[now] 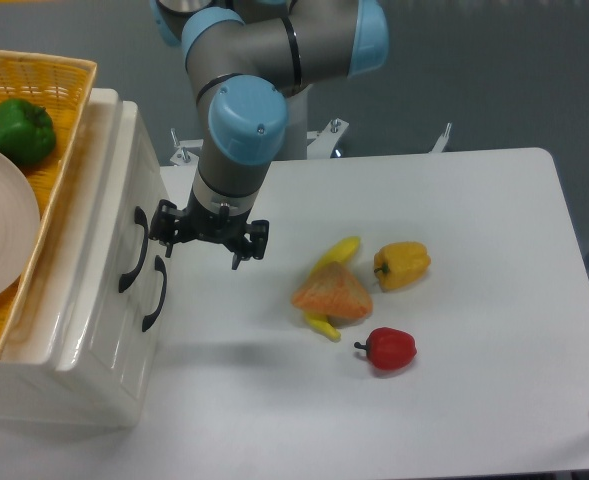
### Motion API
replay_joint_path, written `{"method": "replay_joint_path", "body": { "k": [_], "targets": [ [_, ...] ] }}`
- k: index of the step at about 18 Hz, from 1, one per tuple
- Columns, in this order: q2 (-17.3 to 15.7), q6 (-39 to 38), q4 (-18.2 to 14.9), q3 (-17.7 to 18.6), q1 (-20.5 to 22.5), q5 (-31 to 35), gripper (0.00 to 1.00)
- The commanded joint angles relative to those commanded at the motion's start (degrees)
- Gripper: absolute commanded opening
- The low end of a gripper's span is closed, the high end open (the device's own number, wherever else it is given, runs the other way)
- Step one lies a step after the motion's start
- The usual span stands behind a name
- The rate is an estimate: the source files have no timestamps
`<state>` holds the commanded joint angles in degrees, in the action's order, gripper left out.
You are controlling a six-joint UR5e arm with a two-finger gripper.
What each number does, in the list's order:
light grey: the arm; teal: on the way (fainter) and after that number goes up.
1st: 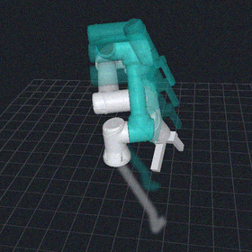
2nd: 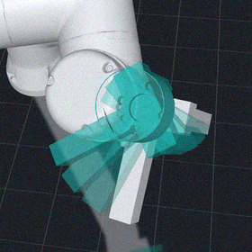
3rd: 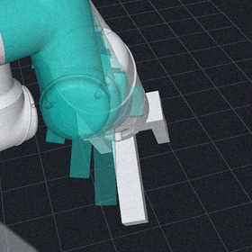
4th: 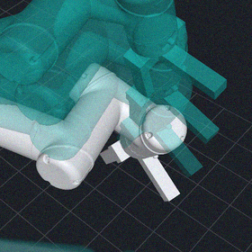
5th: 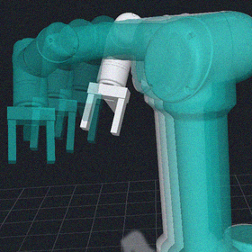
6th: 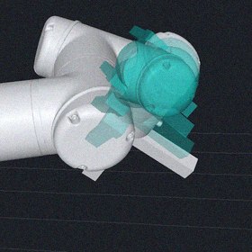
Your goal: Slide the top white drawer open
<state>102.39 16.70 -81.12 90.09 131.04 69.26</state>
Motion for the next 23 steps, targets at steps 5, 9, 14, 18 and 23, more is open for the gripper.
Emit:
{"method": "replay_joint_path", "body": {
  "k": [5,9,14,18,23],
  "targets": [
    [0.4,-0.4,-1.3,0.0,0.3,-2.9,1.0],
    [0.2,-0.4,-1.7,0.0,0.4,-3.1,1.0],
    [0.4,-0.4,-1.7,0.0,0.2,-3.1,1.0],
    [0.5,-0.4,-1.8,0.1,-0.1,-3.3,1.0],
    [0.9,-0.4,-1.7,0.1,-0.5,-4.2,1.0]
  ]
}}
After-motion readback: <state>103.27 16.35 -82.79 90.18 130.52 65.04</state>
